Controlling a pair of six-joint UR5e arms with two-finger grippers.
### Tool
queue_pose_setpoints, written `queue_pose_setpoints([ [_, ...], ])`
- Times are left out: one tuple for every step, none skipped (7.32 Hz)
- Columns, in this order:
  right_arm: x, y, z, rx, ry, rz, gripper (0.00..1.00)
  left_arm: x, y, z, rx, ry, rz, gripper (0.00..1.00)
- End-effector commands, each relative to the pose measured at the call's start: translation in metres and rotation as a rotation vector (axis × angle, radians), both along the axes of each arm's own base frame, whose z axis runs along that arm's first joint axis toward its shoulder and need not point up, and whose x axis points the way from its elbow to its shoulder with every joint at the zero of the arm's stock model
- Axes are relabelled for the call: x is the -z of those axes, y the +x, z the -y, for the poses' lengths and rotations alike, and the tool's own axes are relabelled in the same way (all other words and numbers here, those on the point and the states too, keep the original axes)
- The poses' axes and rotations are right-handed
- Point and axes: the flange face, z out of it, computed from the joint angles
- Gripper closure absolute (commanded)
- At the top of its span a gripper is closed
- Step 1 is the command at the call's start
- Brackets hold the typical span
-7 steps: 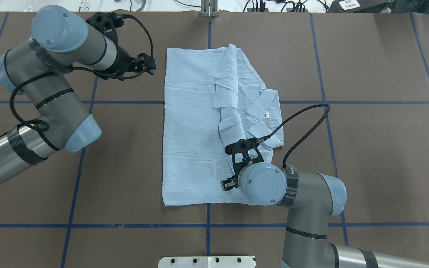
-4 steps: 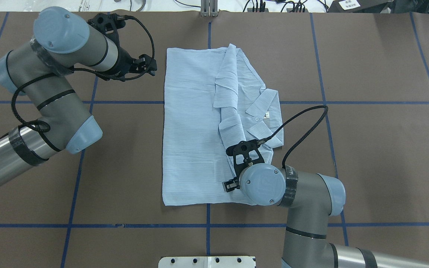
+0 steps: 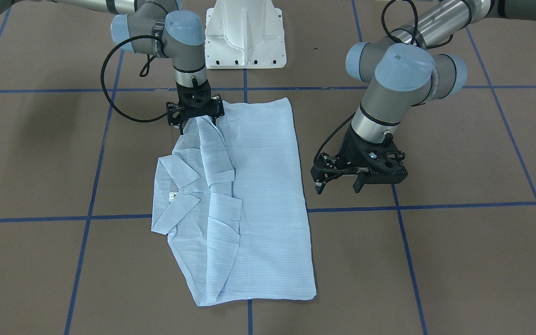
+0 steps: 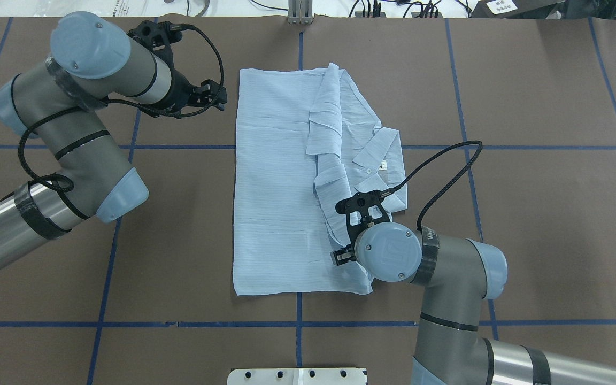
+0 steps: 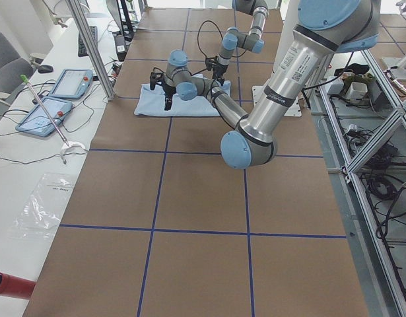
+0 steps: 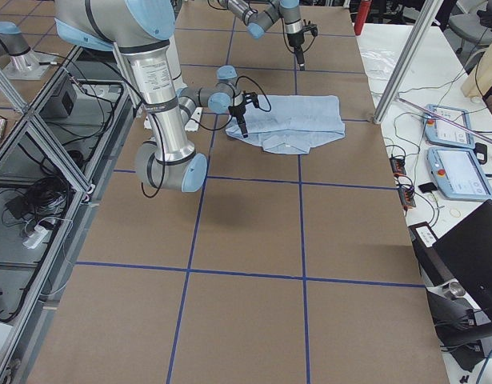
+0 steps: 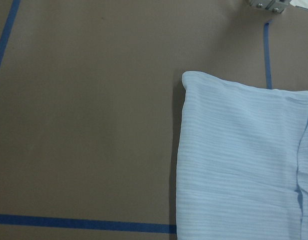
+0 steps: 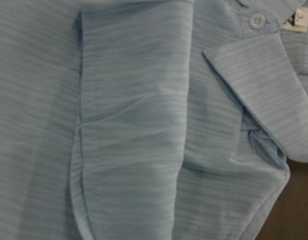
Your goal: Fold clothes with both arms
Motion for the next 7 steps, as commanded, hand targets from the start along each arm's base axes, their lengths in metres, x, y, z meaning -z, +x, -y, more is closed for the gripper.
queue_pose_setpoints([
  [-0.022,0.025,0.021,-0.008,-0.025,-0.023,0.00,0.006,0.001,0.000,-0.001,0.005,-0.006,0.00],
  [-0.035,0.042,0.029,-0.020,-0.040,-0.035,0.00,0.006,0.004,-0.002,-0.005,0.005,-0.006,0.00],
  [-0.052,0.079,0.032,-0.004,-0.033,-0.051,0.00,0.008,0.004,-0.002,-0.005,0.008,-0.009,0.00],
  [-0.080,0.115,0.025,0.002,-0.041,-0.086,0.00,0.009,0.006,-0.004,-0.009,0.007,-0.009,0.00],
  [-0.087,0.134,0.024,0.008,-0.028,-0.096,0.00,0.008,0.006,-0.004,-0.010,0.007,-0.008,0.00],
  [-0.080,0.135,0.028,0.002,-0.017,-0.085,0.00,0.008,0.006,-0.004,-0.010,0.007,-0.008,0.00],
  [-0.055,0.133,0.040,-0.012,-0.002,-0.039,0.00,0.008,0.006,-0.004,-0.010,0.008,-0.009,0.00],
])
